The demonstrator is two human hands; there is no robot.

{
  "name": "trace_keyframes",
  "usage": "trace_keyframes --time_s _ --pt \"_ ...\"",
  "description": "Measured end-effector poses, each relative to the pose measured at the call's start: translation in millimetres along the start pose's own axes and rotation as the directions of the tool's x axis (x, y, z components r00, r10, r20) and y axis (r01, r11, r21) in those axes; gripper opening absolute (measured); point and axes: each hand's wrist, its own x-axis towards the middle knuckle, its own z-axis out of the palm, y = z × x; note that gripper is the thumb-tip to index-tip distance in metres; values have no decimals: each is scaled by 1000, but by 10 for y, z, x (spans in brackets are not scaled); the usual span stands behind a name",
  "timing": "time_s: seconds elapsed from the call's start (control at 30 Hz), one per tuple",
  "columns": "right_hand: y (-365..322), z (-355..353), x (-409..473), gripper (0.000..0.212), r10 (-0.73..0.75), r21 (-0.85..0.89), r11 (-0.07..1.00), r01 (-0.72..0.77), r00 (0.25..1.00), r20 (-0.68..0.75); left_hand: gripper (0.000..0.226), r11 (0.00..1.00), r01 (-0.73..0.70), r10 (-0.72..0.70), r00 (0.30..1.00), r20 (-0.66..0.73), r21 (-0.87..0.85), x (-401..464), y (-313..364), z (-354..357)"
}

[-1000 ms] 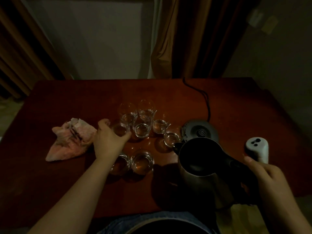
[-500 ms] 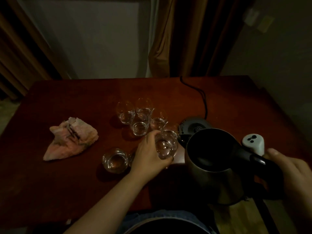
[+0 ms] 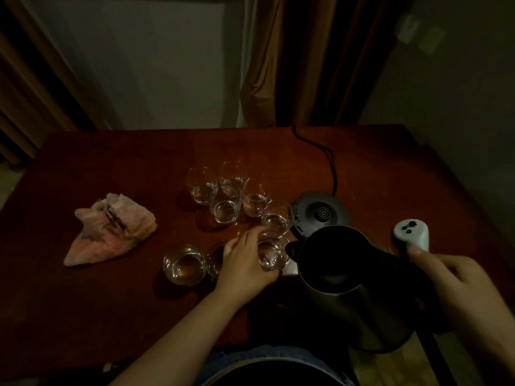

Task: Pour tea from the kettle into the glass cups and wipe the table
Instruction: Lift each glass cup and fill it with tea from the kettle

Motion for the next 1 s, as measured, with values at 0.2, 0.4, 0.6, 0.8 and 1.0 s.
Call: trace_keyframes --time_s 0.2,0.4,0.6,0.8,1.0 --pt "-50 9 32 61 -35 -10 999 35 999 -32 75 999 -4 4 1000 10 43 11 -34 8" --pt "-129 9 69 47 -43 -85 996 41 999 -23 73 998 -15 16 1000 -21 68 33 -50 10" --pt "-77 -6 124 42 -36 -100 994 35 999 -3 75 998 -12 15 999 -30 69 47 -79 14" --pt "-72 -24 136 41 -57 -110 992 57 998 5 78 999 0 1 999 -34 53 53 -67 -8" --pt "-82 -3 153 37 -74 -103 992 76 997 23 79 999 29 -27 999 -39 35 72 -45 -46"
